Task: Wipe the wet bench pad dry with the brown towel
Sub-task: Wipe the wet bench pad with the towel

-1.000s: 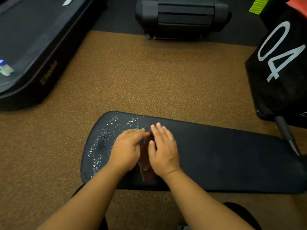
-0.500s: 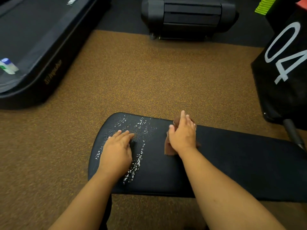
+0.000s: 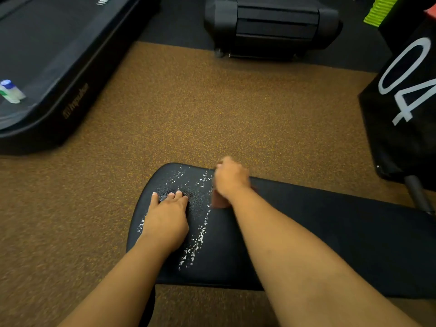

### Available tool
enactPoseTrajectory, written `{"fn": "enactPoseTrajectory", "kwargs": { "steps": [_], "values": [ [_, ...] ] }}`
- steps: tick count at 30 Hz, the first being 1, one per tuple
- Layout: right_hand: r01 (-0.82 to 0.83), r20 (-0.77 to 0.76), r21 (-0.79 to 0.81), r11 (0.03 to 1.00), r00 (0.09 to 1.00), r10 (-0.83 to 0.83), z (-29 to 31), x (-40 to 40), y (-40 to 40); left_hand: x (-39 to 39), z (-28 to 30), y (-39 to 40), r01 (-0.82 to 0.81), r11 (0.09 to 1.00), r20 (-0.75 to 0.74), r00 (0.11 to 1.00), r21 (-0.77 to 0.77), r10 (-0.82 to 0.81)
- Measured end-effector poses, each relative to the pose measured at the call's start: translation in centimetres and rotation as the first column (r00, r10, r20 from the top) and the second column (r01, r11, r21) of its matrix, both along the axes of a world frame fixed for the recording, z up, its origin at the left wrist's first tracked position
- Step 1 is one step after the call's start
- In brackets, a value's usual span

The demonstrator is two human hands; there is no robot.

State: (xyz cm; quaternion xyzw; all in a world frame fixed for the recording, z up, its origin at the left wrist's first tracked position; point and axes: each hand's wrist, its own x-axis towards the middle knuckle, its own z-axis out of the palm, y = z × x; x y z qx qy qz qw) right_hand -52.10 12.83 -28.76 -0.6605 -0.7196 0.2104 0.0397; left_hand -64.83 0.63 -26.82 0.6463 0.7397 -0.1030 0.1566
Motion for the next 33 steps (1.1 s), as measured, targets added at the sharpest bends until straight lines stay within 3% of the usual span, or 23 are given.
{"fn": "enactPoseTrajectory", "kwargs": {
  "steps": [2, 5, 7, 11, 13, 16, 19, 21, 24, 27, 30, 32, 33],
  "values": [
    [-0.1, -0.155, -0.013, 0.995, 0.983, 0.097, -0.3, -1.9, -0.3, 0.2, 0.3, 0.1, -0.008, 1.0, -0.036, 0.999, 0.004, 0.008],
    [-0.202, -0.199, 0.0, 0.979, 0.96, 0.198, -0.7, -0.1, -0.6, 0.3, 0.5, 0.1, -0.029, 1.0, -0.036, 0.999, 0.0, 0.029],
    [-0.14, -0.169, 0.005, 0.99, 0.976, 0.139, -1.0, 2.7, -0.4, 0.2, 0.5, 0.0, -0.025, 1.0, -0.037, 0.999, -0.012, 0.024],
    [0.034, 0.062, 0.03, 0.999, 0.997, -0.036, -0.4, 3.4, -0.2, -0.1, 0.4, -0.1, -0.012, 0.999, -0.004, 1.0, -0.037, 0.012],
    [0.065, 0.054, 0.021, 0.998, 0.996, -0.066, 0.1, 1.2, -0.1, -0.1, 0.4, -0.1, -0.01, 0.999, -0.003, 1.0, -0.038, 0.01],
    [-0.145, -0.105, 0.095, 0.985, 0.982, 0.154, -0.4, -1.1, -1.0, 0.1, 0.4, -0.2, -0.02, 1.0, -0.004, 1.0, -0.021, 0.02],
    [-0.362, -0.142, 0.109, 0.926, 0.916, 0.375, -0.8, 1.0, -1.4, -0.3, 0.3, -0.3, -0.02, 0.999, 0.005, 1.0, -0.032, 0.02],
    [-0.291, -0.109, 0.103, 0.951, 0.947, 0.302, -1.1, 2.3, -1.0, -0.6, 0.2, -0.3, -0.02, 0.999, 0.018, 1.0, -0.042, 0.02],
    [-0.036, -0.062, 0.131, 0.991, 0.997, 0.045, -1.5, 0.9, -1.3, -0.5, 0.2, -0.2, -0.008, 0.999, 0.034, 0.999, -0.05, 0.009],
    [-0.228, -0.11, 0.191, 0.955, 0.962, 0.252, -1.6, -1.3, -3.4, -0.5, 0.2, -0.2, -0.019, 0.999, 0.041, 0.999, -0.044, 0.02],
    [-0.448, -0.103, 0.163, 0.879, 0.879, 0.466, -0.7, 2.3, -3.5, -0.9, 0.1, -0.3, -0.015, 0.998, 0.044, 0.999, -0.06, 0.018],
    [-0.396, -0.034, 0.164, 0.904, 0.913, 0.406, -0.9, 4.4, -2.8, -1.0, 0.1, -0.3, -0.013, 0.998, 0.053, 0.998, -0.063, 0.016],
    [-0.292, -0.005, 0.163, 0.943, 0.955, 0.296, -1.0, 4.5, -2.4, -0.9, 0.2, -0.4, -0.012, 0.998, 0.057, 0.998, -0.064, 0.016]
  ]
}}
